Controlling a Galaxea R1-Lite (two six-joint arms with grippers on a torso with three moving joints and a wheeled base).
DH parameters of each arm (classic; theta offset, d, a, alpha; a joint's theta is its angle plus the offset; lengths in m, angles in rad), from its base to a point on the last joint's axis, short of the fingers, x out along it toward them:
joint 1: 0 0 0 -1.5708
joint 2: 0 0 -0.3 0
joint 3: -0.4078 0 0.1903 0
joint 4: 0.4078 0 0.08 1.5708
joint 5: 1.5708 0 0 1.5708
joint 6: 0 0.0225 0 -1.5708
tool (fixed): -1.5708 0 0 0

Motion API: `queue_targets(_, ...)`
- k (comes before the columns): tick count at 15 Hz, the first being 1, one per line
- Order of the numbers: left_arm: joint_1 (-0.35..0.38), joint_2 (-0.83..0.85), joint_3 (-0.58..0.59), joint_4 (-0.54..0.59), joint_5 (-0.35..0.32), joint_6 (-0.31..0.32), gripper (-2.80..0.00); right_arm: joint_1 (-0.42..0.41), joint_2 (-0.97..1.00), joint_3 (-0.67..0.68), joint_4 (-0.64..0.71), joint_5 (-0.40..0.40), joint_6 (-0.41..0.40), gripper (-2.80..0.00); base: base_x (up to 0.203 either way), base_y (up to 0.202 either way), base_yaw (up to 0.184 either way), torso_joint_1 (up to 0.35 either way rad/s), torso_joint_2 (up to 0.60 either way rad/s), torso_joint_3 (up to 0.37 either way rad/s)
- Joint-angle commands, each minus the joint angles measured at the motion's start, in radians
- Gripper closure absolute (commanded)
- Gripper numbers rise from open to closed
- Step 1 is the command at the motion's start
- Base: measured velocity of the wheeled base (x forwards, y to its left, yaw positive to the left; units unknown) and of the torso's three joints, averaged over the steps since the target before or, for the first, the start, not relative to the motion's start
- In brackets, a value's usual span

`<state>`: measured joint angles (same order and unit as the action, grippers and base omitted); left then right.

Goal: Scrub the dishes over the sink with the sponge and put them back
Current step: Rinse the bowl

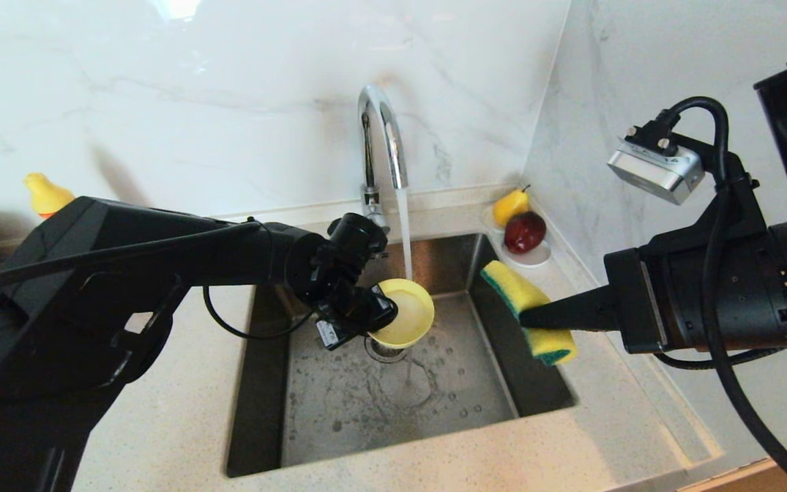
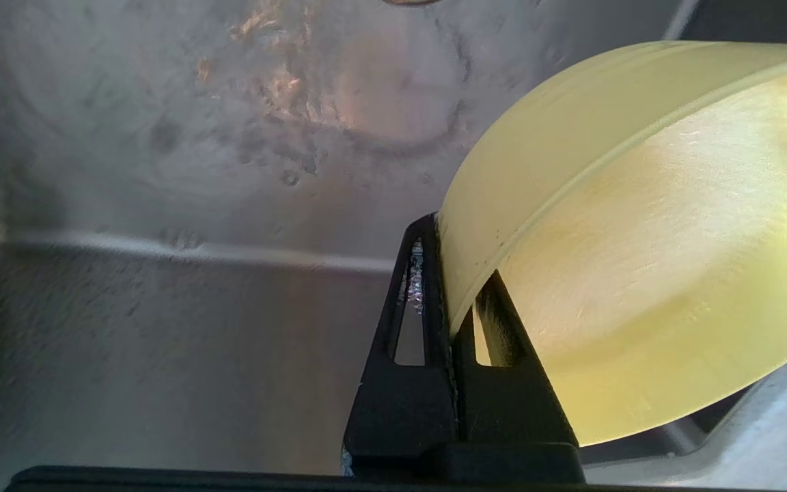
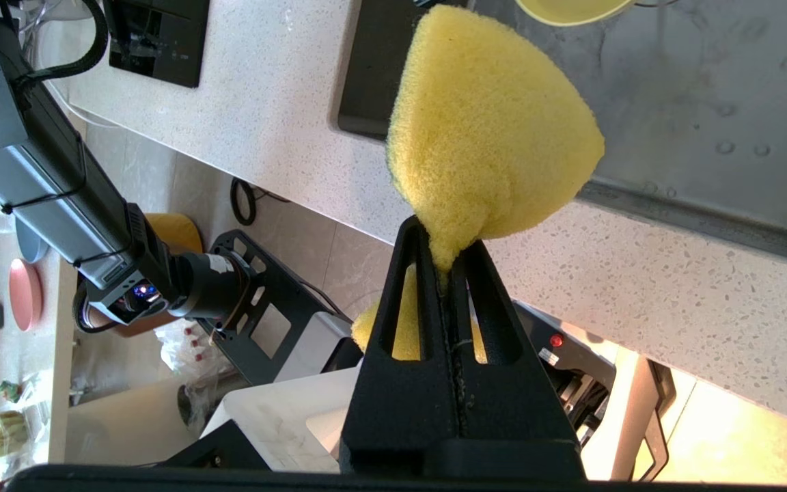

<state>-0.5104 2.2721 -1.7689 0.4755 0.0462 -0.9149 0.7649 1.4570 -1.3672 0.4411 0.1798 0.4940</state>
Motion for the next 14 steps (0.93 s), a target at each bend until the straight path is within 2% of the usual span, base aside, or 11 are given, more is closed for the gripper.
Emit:
queue_targets(1,-0.001,-0.006,0.0,0.03,-0.001,-0.005,0.0,0.001,-0.001,0.0,0.003,0.001,0.003,0.0,0.0,0.0,0.0,0.0,0.0,0.0)
queue_targets(4,-0.002,-0.004,0.001,0.051,-0.027,-0.007,0.0,0.001,0.0,0.002,0.004,0.001,0.005,0.0,0.0,0.0,0.0,0.0,0.0,0.0)
queue_targets(7,-0.001,0.007,-0.016,0.041,-0.025,-0.007,0.0,0.001,0.001,0.002,0.002,0.001,0.004,0.0,0.0,0.0,0.0,0.0,0.0,0.0)
queue_targets(12,0.0,0.063,-0.118,0.049,-0.019,-0.018,0.0,0.001,0.003,0.017,-0.015,0.001,0.004,0.0,0.0,0.0,0.0,0.0,0.0,0.0)
queue_targets(14,0.0,0.075,-0.124,0.049,-0.019,-0.024,0.0,-0.001,0.005,0.022,-0.021,0.001,0.003,0.0,0.0,0.0,0.0,0.0,0.0,0.0)
